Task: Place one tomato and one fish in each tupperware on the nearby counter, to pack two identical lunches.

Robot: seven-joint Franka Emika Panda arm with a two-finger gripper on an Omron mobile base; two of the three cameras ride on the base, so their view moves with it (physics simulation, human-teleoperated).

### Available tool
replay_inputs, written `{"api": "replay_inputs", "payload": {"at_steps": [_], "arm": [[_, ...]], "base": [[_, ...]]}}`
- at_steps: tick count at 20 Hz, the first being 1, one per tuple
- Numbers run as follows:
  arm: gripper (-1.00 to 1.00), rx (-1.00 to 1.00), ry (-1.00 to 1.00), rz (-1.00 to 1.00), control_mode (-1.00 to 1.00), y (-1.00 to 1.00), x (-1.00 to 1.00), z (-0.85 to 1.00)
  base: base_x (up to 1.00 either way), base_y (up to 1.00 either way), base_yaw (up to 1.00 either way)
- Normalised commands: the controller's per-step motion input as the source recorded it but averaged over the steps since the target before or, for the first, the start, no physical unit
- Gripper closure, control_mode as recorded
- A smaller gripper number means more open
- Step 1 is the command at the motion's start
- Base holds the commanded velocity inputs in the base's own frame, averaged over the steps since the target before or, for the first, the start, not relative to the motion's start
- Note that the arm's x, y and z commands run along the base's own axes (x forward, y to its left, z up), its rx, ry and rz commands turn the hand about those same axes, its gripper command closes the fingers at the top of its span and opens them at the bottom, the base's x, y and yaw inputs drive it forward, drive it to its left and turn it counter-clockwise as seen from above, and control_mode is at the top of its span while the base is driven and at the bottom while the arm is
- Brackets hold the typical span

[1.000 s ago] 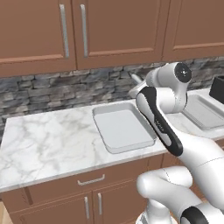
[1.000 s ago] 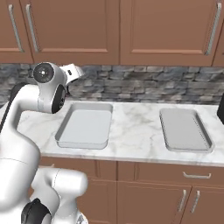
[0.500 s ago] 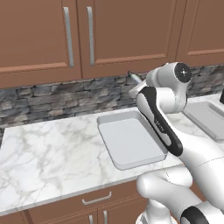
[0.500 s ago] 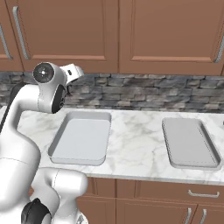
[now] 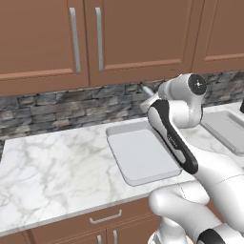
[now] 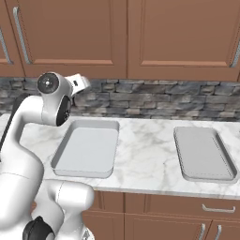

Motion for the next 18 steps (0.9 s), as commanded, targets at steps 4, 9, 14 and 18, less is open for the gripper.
{"api": "replay_inputs", "payload": {"at_steps": [4, 9, 14, 18], "arm": [[1.00, -0.02, 0.00, -0.02, -1.00, 0.03, 0.00, -0.52], [1.00, -0.02, 0.00, -0.02, -1.00, 0.07, 0.00, -0.61], [1.00, 0.00, 0.06, -0.05, -1.00, 0.07, 0.01, -0.58], [1.00, 0.00, 0.10, -0.08, -1.00, 0.06, 0.04, -0.44]], "base": [[0.00, 0.00, 0.00], [0.00, 0.00, 0.00], [0.00, 0.00, 0.00], [0.00, 0.00, 0.00]]}}
